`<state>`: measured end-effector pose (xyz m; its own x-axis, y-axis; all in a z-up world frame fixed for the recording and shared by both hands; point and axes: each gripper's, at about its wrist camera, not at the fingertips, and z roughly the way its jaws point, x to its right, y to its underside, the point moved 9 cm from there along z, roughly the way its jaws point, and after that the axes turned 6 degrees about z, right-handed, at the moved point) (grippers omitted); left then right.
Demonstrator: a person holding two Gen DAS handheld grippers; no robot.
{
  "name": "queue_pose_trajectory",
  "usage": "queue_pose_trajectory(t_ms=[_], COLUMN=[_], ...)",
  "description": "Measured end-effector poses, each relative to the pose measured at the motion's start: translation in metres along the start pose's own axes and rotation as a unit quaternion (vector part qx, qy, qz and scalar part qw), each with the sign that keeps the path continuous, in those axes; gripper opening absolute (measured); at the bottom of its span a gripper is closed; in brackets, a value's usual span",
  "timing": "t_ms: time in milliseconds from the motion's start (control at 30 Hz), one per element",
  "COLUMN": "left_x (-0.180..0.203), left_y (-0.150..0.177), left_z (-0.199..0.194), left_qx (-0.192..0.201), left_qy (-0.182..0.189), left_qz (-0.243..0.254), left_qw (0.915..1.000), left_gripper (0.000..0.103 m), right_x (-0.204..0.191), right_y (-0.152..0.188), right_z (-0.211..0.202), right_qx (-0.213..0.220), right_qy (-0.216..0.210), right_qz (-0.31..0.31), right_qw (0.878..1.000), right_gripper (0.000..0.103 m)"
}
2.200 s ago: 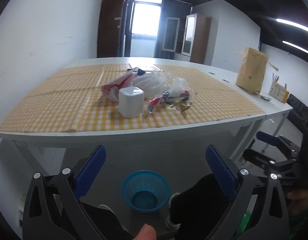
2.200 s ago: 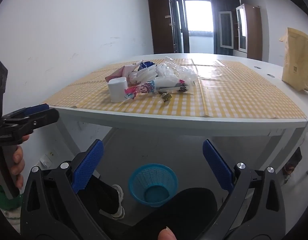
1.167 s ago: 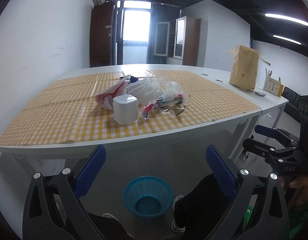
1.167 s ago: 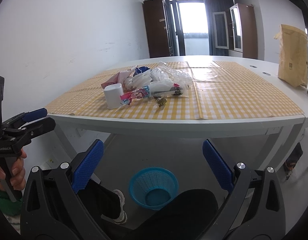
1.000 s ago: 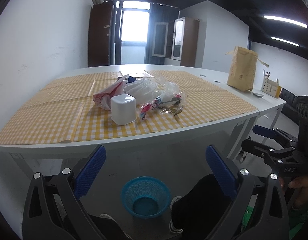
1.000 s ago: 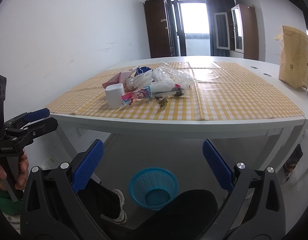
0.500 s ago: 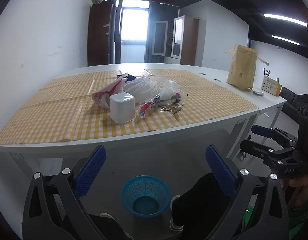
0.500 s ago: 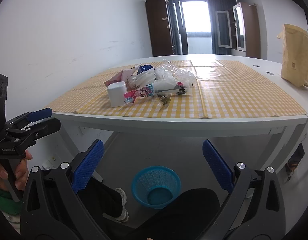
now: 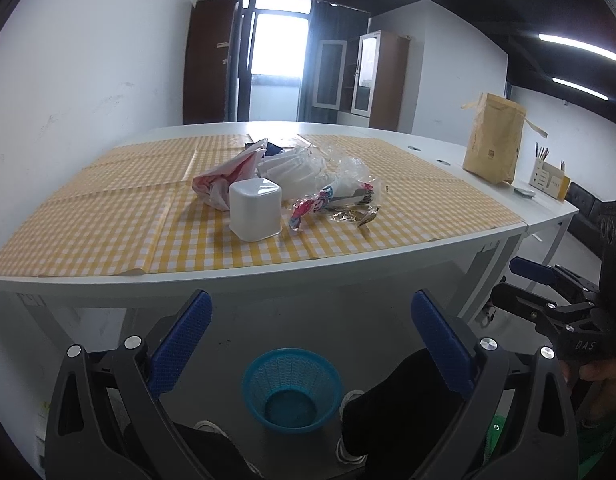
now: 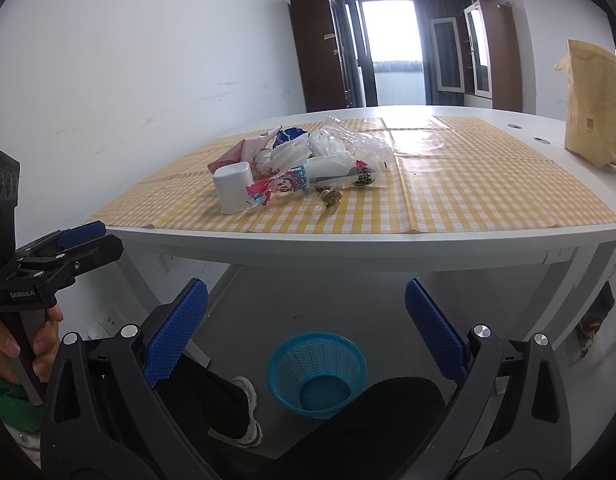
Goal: Collect trash
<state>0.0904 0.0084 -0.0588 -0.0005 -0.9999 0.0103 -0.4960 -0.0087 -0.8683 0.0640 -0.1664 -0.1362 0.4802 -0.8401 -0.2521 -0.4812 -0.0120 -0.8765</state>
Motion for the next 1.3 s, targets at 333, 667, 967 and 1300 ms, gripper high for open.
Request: queue_pose_trajectory(t_ms=[333,667,967,1300], left_x=[-0.025,-0.046,-0.065,-0.079], left_y=[-0.009,-0.027,-0.047,-0.067], left_z=[0.019,0.056,0.093,0.137], left_qx=[-0.003,-0.02,-0.044,-0.059], left_qy=[-0.011,-0.022,-0.024,-0.035], left_qz=[-0.028,-0.043,-0.053,-0.074], left_qw=[0.9995,0.9986,0.9973,0.9949], left_gripper=[0.097,0.097,0.097,0.097], right_x=[0.027,0.044,0.06,0.077], right_y=[-0.024,-0.055,-0.077,-0.104], right_z=[0.019,0.061,0.108,0.156], right_qx=[0.006,0.0,-0.034,-0.067], right_qy=[0.001,0.0,-0.004,-0.007], right_qz=[0.007,-0.017,-0.022,-0.022], right_qw=[1.0,1.0,0.999,0.997], right_gripper=[0.094,0.091,0.089,0.078])
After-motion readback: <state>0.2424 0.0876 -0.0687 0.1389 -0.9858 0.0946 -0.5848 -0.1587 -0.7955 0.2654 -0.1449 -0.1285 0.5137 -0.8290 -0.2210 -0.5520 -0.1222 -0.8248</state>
